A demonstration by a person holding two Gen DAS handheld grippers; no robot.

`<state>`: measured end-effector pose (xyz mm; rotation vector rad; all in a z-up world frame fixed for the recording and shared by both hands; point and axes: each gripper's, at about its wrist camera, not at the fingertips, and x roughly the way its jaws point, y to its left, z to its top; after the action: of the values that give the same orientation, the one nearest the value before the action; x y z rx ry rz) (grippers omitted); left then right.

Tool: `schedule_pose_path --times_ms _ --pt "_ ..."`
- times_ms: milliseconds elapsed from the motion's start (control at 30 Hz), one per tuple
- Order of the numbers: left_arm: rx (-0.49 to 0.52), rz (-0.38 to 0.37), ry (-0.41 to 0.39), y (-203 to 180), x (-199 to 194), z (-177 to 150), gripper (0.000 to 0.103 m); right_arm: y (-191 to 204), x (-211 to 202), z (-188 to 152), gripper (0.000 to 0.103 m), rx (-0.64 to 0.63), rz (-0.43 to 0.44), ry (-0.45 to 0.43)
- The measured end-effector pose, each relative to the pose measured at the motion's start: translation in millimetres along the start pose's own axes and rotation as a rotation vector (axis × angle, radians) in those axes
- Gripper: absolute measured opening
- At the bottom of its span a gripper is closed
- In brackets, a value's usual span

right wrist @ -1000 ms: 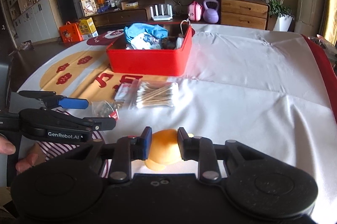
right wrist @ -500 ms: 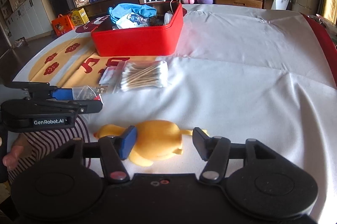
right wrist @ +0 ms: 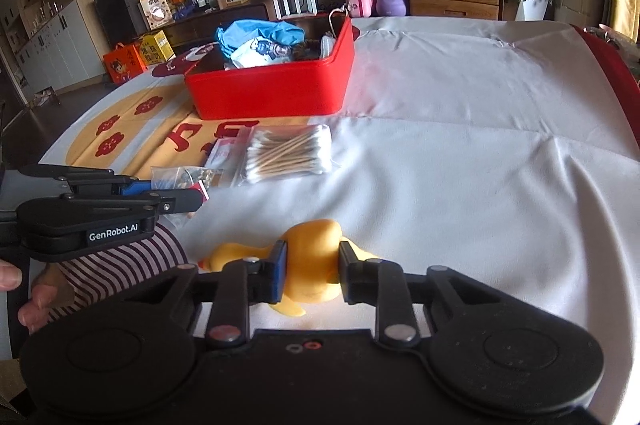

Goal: Organize soft objects
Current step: 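Lift the duck and small bag with both grippers toward the red box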

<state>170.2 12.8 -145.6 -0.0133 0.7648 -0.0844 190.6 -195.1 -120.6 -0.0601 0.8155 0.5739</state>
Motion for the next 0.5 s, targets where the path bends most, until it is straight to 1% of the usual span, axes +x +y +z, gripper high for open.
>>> schedule_pose_path --times_ms 267,500 --pt "-0.034 -0.005 -0.018 2 -18 6 0.016 10 -25 13 0.024 0.005 0.005 -0.073" --pt "-0.051 -0.005 -0.038 3 -39 21 0.016 15 -45 40 0.024 0.013 0.011 -0.131"
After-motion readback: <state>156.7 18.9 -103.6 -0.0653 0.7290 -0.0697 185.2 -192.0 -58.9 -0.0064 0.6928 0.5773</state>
